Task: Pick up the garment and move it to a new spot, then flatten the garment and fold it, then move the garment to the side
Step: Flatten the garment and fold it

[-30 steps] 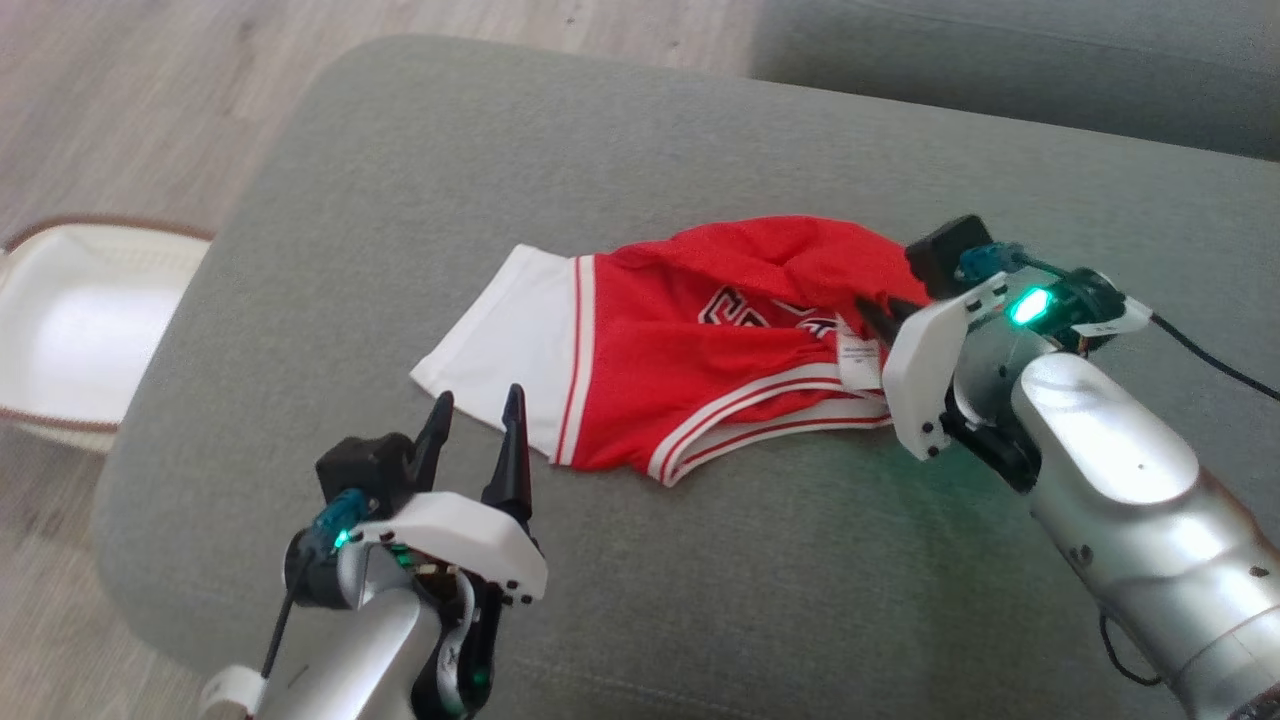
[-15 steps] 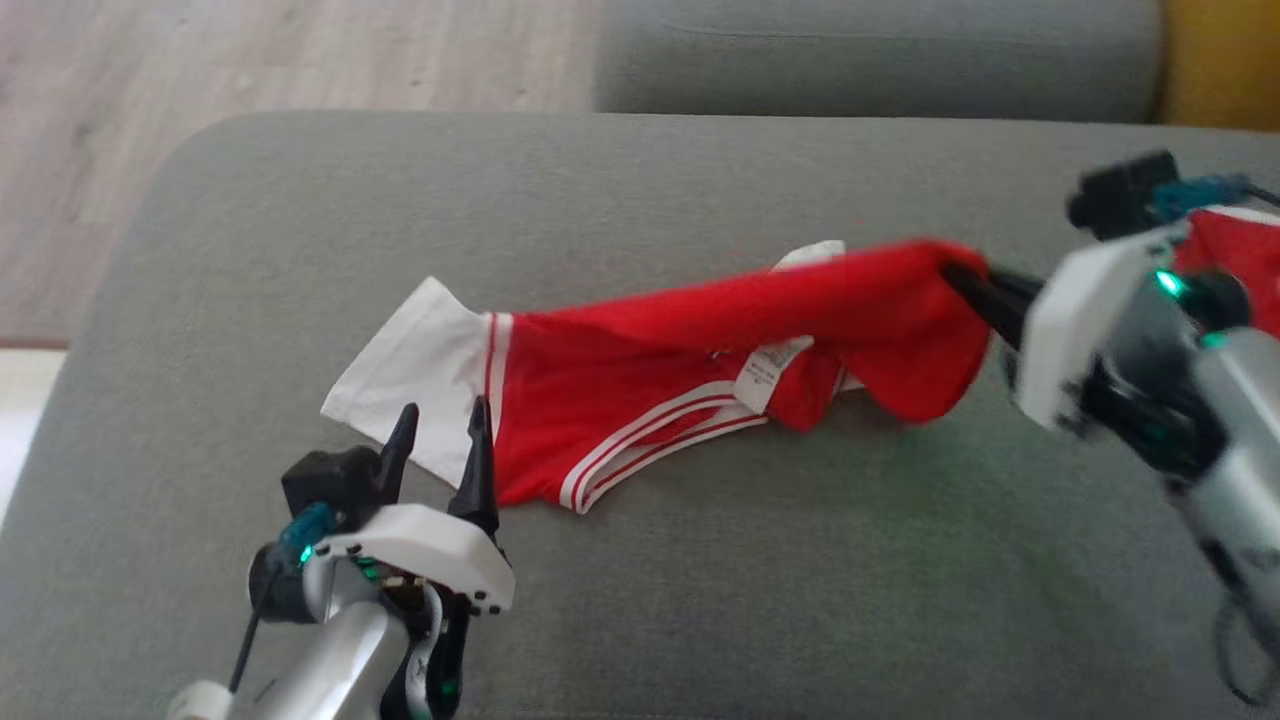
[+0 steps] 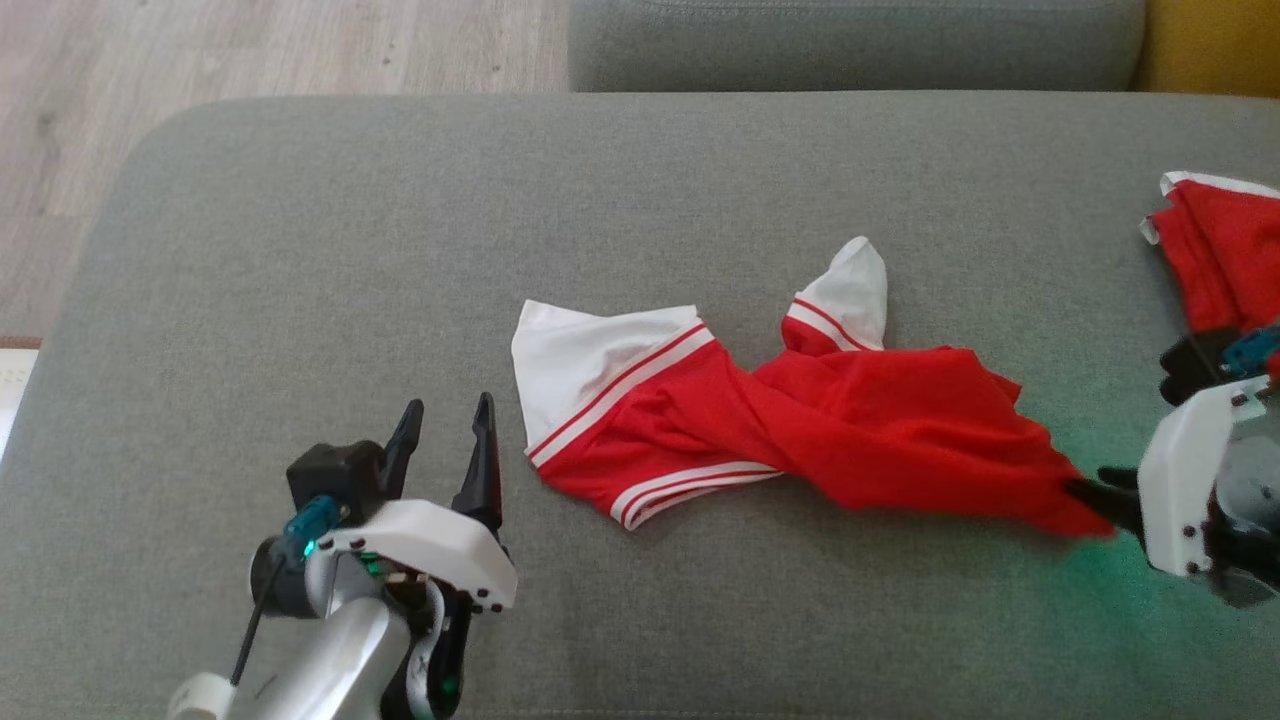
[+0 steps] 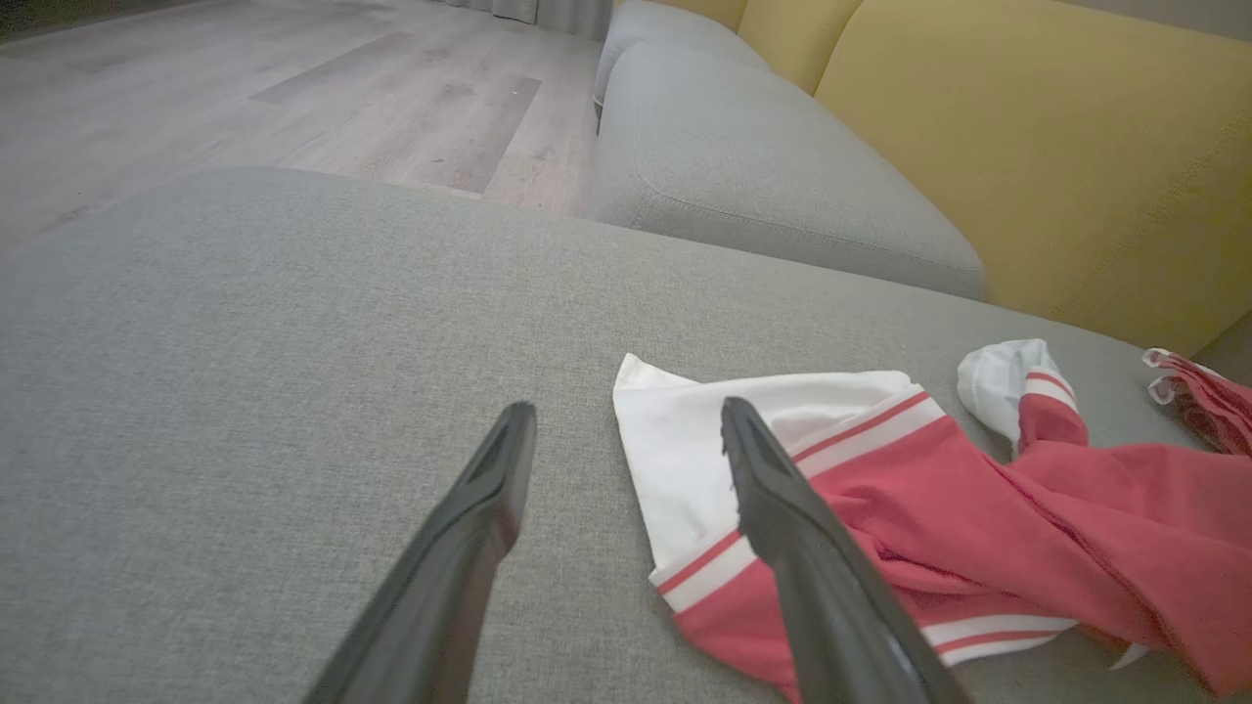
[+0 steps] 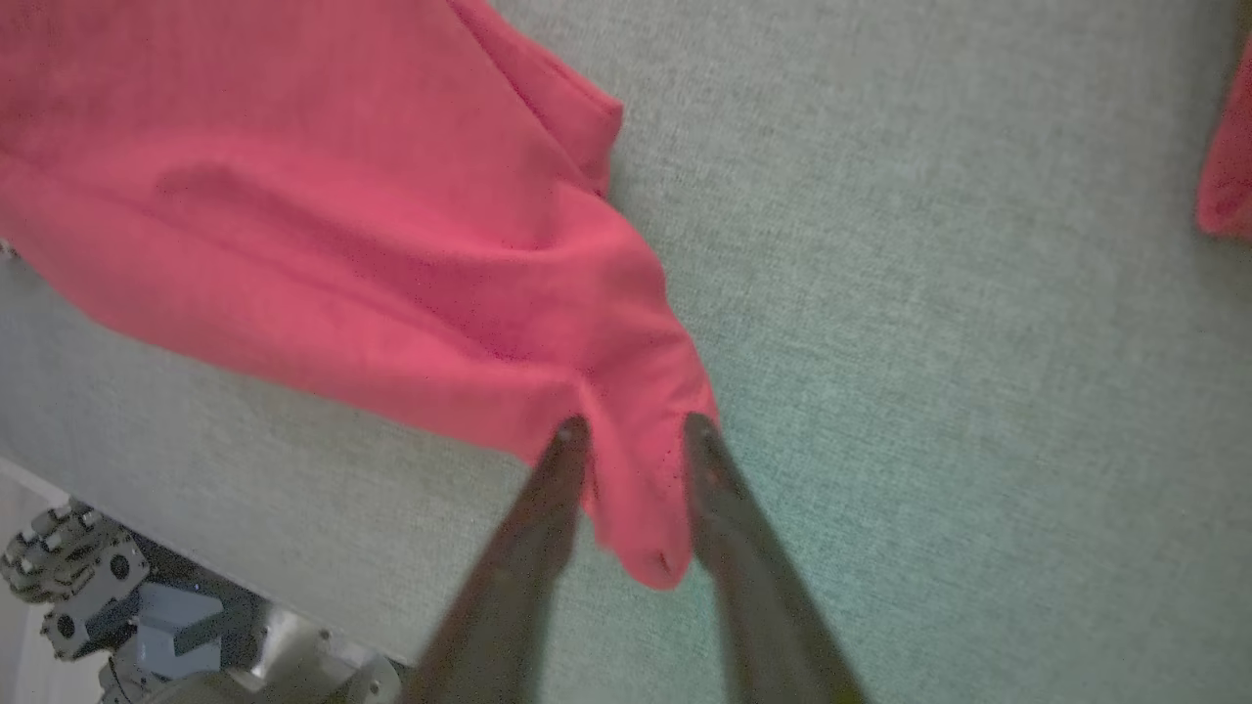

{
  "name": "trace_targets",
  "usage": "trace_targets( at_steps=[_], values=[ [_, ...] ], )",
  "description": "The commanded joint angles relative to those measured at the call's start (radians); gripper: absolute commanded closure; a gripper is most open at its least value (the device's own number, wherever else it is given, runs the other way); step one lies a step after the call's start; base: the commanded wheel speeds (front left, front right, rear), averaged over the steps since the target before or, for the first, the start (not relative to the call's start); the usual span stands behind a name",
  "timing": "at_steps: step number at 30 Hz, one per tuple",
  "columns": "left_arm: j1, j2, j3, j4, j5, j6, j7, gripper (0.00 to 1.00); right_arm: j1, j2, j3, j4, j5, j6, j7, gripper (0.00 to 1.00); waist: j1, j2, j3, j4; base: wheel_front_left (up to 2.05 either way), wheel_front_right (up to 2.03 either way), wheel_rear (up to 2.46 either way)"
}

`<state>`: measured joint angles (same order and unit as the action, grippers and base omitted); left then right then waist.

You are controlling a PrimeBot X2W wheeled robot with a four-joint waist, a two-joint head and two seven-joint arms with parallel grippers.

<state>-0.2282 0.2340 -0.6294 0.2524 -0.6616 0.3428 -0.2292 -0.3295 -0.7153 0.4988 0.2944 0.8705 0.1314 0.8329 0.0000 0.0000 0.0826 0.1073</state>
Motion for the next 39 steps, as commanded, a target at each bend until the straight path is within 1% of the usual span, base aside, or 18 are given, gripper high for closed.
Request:
trace_targets(
  at_steps=[1,3,5,7,10,11,14,15,18,20,22,25,29,34,35,39],
  values=[
    [-0.05,0.022,0.039,-0.029,0.006,0.004,-0.002,0.0,-0.009,-0.007,-0.021,-0.02,-0.005,-0.001,-0.024,0.0,0.0,0.0,-0.006,0.001,0.0,0.0,0.0],
    [-0.049,0.027,0.041,-0.031,0.005,0.006,0.0,0.0,-0.021,0.016,-0.049,-0.022,-0.002,-0.001,-0.058,0.0,0.0,0.0,-0.014,-0.003,0.0,0.0,0.0],
    [-0.046,0.032,0.042,-0.034,0.004,0.007,0.002,0.0,-0.036,0.019,-0.083,-0.046,0.0,-0.001,-0.098,0.0,0.0,0.0,-0.021,-0.008,0.0,0.0,0.0],
    [-0.042,0.036,0.043,-0.037,0.003,0.009,0.002,0.0,-0.054,0.022,-0.141,-0.086,-0.002,-0.001,-0.179,0.0,0.0,0.0,-0.029,-0.014,0.0,0.0,0.0],
    [-0.035,0.04,0.046,-0.042,0.0,0.011,0.0,0.0,-0.05,0.042,-0.233,-0.155,-0.013,-0.001,-0.322,0.0,0.0,0.0,-0.041,-0.026,0.0,0.0,0.0],
    [-0.031,0.041,0.046,-0.044,-0.001,0.012,0.0,0.0,-0.033,0.049,-0.248,-0.184,-0.019,-0.001,-0.354,0.0,0.0,0.0,-0.045,-0.03,0.0,0.0,0.0],
    [-0.021,0.042,0.047,-0.051,-0.003,0.014,-0.002,0.0,0.056,0.098,-0.301,-0.259,-0.031,-0.001,-0.447,0.0,0.0,0.0,-0.052,-0.038,0.0,0.0,0.0],
    [-0.017,0.042,0.048,-0.055,-0.004,0.015,-0.004,0.0,0.135,0.122,-0.326,-0.278,-0.056,-0.001,-0.485,0.0,0.0,0.0,-0.054,-0.041,0.0,0.0,0.0],
    [-0.014,0.042,0.046,-0.058,-0.005,0.013,-0.006,0.0,0.233,0.174,-0.363,-0.262,-0.087,-0.001,-0.526,0.0,0.0,0.0,-0.051,-0.041,0.0,0.0,0.0],
    [-0.017,0.042,0.045,-0.061,-0.004,0.013,-0.006,0.0,0.267,0.193,-0.362,-0.243,-0.118,-0.001,-0.527,0.0,0.0,0.0,-0.045,-0.039,0.0,0.0,0.0],
    [-0.022,0.042,0.041,-0.062,-0.002,0.013,-0.004,0.0,0.263,0.207,-0.355,-0.224,-0.137,-0.001,-0.527,0.0,0.0,0.0,-0.037,-0.036,0.0,0.0,0.0],
    [-0.034,0.04,0.033,-0.064,0.003,0.011,0.0,0.0,0.216,0.211,-0.33,-0.178,-0.149,-0.001,-0.506,0.0,0.0,0.0,-0.023,-0.024,0.0,0.0,0.0],
    [-0.046,0.033,0.024,-0.064,0.008,0.013,0.004,0.0,0.117,0.208,-0.273,-0.082,-0.134,-0.001,-0.456,0.0,0.0,0.0,0.0,-0.002,0.0,0.0,0.0],
    [-0.06,0.028,0.019,-0.059,0.012,0.014,0.006,0.0,0.008,0.209,-0.183,0.099,-0.099,-0.001,-0.344,0.0,0.0,0.0,0.022,0.033,0.0,0.0,0.0],
    [-0.06,0.028,0.019,-0.059,0.012,0.014,0.006,0.0,0.008,0.209,-0.183,0.099,-0.099,-0.001,-0.344,0.0,0.0,0.0,0.022,0.033,0.0,0.0,0.0],
    [-0.067,0.026,0.018,-0.058,0.014,0.016,0.005,0.0,-0.037,0.213,-0.115,0.227,-0.065,-0.001,-0.248,0.0,0.0,0.0,0.031,0.059,0.0,0.0,0.0]
  ],
)
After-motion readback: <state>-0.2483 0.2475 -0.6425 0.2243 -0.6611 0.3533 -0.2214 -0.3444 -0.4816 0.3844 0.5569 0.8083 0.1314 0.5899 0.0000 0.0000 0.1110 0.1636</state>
